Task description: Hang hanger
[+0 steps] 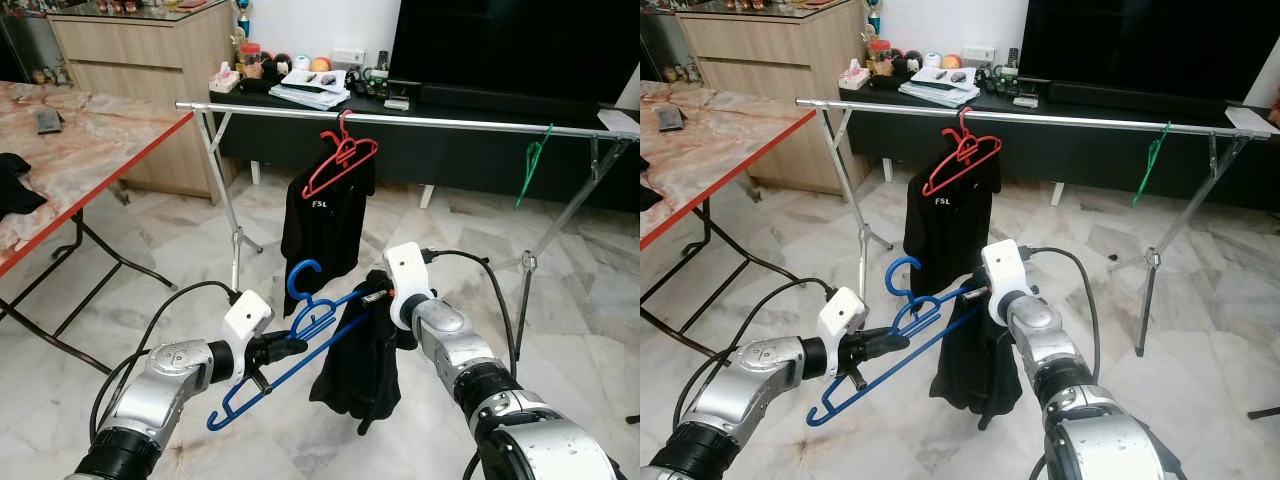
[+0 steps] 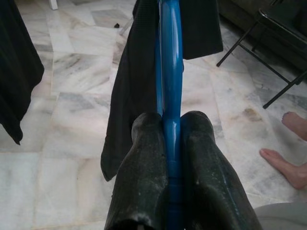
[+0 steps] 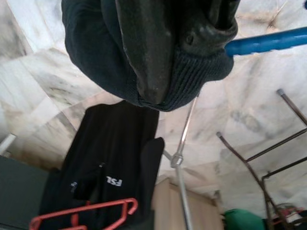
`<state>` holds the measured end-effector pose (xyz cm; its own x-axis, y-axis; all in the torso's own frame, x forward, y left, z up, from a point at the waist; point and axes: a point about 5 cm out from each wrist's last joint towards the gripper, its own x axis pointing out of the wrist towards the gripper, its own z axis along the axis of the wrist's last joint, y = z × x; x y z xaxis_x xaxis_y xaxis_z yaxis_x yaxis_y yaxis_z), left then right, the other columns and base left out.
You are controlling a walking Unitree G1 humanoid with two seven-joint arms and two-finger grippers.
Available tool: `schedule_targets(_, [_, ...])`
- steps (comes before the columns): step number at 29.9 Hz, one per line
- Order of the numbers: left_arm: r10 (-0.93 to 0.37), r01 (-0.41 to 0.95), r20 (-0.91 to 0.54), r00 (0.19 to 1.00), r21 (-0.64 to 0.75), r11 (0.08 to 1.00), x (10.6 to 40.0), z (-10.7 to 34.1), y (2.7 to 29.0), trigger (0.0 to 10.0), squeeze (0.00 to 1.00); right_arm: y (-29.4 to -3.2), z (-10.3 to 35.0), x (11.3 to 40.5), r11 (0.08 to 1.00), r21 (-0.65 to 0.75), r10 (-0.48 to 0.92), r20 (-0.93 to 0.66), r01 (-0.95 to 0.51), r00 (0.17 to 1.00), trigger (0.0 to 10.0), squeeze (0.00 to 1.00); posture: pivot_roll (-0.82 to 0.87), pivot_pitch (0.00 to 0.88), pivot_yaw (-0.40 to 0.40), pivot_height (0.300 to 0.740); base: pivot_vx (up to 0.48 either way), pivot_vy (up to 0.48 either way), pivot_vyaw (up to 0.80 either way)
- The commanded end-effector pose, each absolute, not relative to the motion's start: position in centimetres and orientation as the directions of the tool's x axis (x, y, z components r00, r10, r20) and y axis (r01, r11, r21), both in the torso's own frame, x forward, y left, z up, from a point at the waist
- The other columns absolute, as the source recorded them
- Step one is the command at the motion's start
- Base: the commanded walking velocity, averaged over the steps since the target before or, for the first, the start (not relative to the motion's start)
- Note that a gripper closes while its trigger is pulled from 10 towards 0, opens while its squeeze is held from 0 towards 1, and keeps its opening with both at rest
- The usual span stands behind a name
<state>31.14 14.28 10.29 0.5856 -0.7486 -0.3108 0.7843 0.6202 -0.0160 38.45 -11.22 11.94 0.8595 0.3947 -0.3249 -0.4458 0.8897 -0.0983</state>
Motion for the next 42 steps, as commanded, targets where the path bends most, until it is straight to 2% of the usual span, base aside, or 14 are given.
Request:
schedule_targets(1, [-0.775,0.803,-0.286,0.564,-0.030,0.596,30.9,10.8,13.9,10.0,0.00,-10.6,12.9,38.7,0.865,-0.117,0.439,-0.294,-0.488,0.849,10.0,0.00,0.11,0.009,-0.053,0.740,0.000,0.000,0.00])
schedule_targets(6, [-0.775,0.804,-0.290,0.562,-0.029,0.594,30.9,10.8,13.8,10.0,0.00,-10.8,12.6,38.5,0.846,-0.151,0.450,-0.313,-0.512,0.836,10.0,0.00,0.11,0.011,-0.051,0.740,0.000,0.000,0.00])
schedule_targets(11, [-0.774,0.804,-0.297,0.559,-0.034,0.594,30.9,10.6,13.8,10.0,0.00,-9.5,13.5,38.3,0.778,-0.147,0.560,-0.277,-0.611,0.781,10.0,0.00,0.11,0.015,-0.049,0.740,0.000,0.000,0.00])
schedule_targets(13, [-0.774,0.804,-0.297,0.558,-0.036,0.594,30.9,10.5,13.7,10.0,0.00,-9.0,13.7,38.0,0.734,-0.167,0.610,-0.265,-0.658,0.747,10.0,0.00,0.11,0.017,-0.048,0.740,0.000,0.000,0.00])
schedule_targets(15, [-0.772,0.800,-0.298,0.562,-0.040,0.599,30.9,10.4,13.6,10.0,0.00,-8.0,14.2,37.2,0.628,-0.175,0.720,-0.237,-0.758,0.652,10.0,0.00,0.11,0.021,-0.047,0.740,0.000,0.000,0.00])
schedule_targets(17, [-0.767,0.796,-0.298,0.568,-0.039,0.604,30.9,10.4,13.7,10.0,0.00,-7.7,14.6,37.0,0.597,-0.182,0.750,-0.220,-0.782,0.624,10.0,0.00,0.10,0.022,-0.048,0.740,0.000,0.000,0.00])
schedule_targets(28, [-0.669,0.711,-0.311,0.675,0.033,0.703,32.0,9.8,14.4,10.0,0.00,-8.5,14.8,36.3,0.675,-0.136,0.699,-0.194,-0.725,0.688,10.0,0.00,0.09,0.032,-0.047,0.740,0.000,0.000,0.00])
schedule_targets(35, [-0.626,0.652,-0.240,0.742,0.038,0.758,32.6,10.3,14.3,10.0,0.00,-8.0,16.0,34.9,0.611,-0.113,0.772,-0.133,-0.783,0.622,10.0,0.00,0.09,0.035,-0.046,0.740,0.000,0.000,0.00])
schedule_targets(42, [-0.599,0.615,-0.191,0.777,0.029,0.788,33.1,10.8,14.3,10.0,0.00,-8.6,15.5,34.6,0.621,-0.114,0.759,-0.163,-0.776,0.631,10.0,0.00,0.09,0.034,-0.049,0.740,0.000,0.000,0.00])
